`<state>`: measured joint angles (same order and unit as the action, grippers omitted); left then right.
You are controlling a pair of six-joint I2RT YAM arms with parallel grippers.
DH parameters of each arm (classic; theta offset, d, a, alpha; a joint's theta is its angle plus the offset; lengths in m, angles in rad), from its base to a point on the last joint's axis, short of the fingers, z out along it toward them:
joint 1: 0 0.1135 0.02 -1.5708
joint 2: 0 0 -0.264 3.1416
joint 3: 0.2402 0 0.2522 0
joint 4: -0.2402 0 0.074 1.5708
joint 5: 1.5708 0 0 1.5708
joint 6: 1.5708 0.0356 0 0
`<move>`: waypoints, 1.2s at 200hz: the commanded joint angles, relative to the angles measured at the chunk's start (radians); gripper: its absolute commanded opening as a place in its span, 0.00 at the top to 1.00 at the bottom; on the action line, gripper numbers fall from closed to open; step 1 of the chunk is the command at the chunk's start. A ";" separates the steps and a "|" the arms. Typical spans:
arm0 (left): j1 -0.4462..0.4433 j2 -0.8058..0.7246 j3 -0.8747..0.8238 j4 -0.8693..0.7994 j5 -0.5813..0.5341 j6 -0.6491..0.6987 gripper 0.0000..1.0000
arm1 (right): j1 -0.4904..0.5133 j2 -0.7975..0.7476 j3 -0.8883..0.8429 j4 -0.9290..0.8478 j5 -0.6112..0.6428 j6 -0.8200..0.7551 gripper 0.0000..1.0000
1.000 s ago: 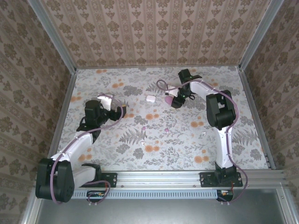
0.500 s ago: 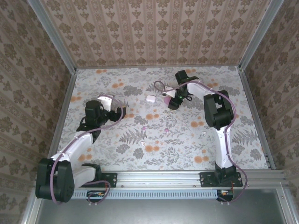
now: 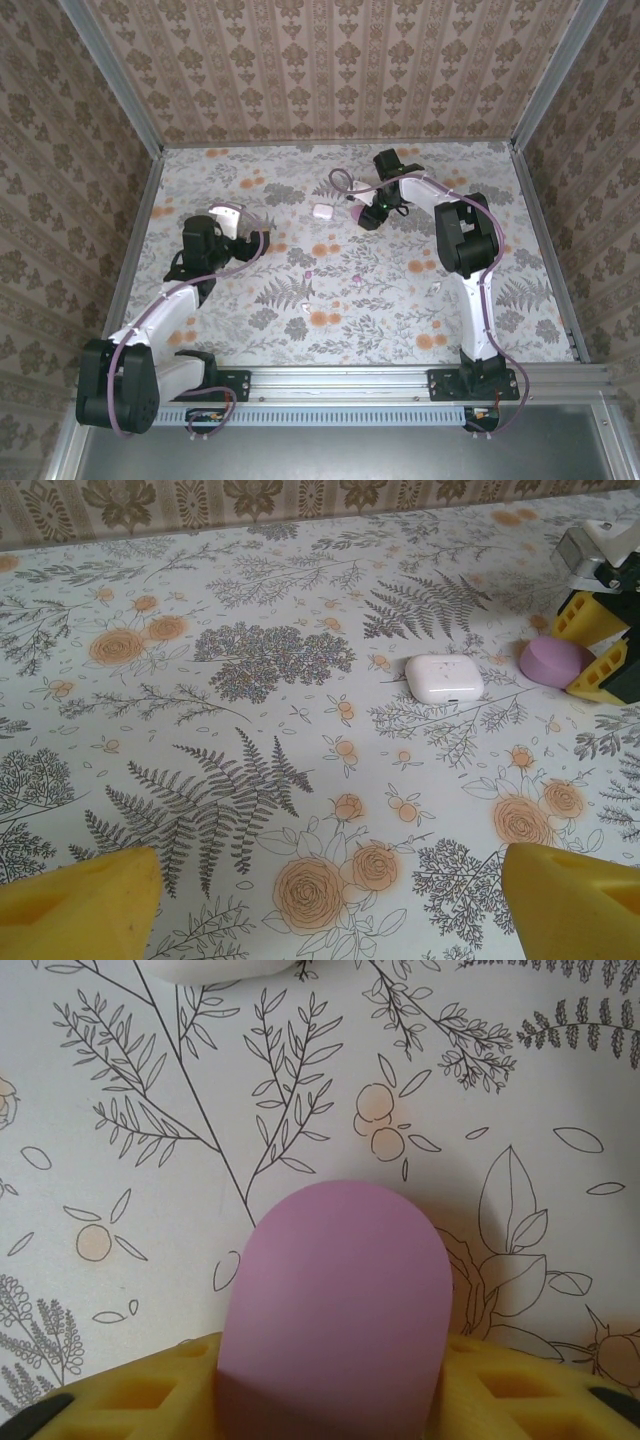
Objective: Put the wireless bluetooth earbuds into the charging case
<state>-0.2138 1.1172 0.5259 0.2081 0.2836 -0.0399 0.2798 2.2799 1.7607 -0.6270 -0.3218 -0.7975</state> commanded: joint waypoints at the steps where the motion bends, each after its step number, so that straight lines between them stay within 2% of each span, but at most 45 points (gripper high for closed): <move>1: 0.004 -0.019 0.024 -0.037 -0.006 0.005 0.11 | 0.008 0.023 -0.005 0.007 -0.011 0.016 0.56; 43: 0.004 -0.007 0.055 -0.063 0.057 -0.054 0.14 | 0.010 -0.102 -0.126 0.086 -0.122 0.010 0.63; 64: 0.006 0.018 0.080 -0.062 0.074 -0.188 0.18 | 0.025 -0.207 -0.236 0.169 -0.198 0.015 0.67; 90: -0.007 0.105 0.153 -0.058 0.188 -0.376 0.25 | 0.064 -0.346 -0.382 0.255 -0.236 0.025 0.68; 118: -0.110 0.235 0.244 0.005 0.280 -0.506 0.27 | 0.097 -0.485 -0.526 0.376 -0.309 0.085 0.68; 147: -0.225 0.341 0.340 0.076 0.321 -0.634 0.27 | 0.131 -0.605 -0.618 0.461 -0.309 0.122 0.68; 168: -0.299 0.396 0.405 0.084 0.349 -0.675 0.27 | 0.137 -0.673 -0.666 0.503 -0.322 0.142 0.68; 193: -0.336 0.428 0.442 0.097 0.351 -0.701 0.28 | 0.138 -0.727 -0.708 0.534 -0.322 0.151 0.68; 240: -0.372 0.459 0.480 0.050 0.351 -0.687 0.41 | 0.139 -0.764 -0.760 0.624 -0.310 0.187 0.67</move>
<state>-0.5686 1.5620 0.9657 0.2695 0.6121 -0.7113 0.4152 1.5459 1.0241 -0.0772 -0.6075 -0.6453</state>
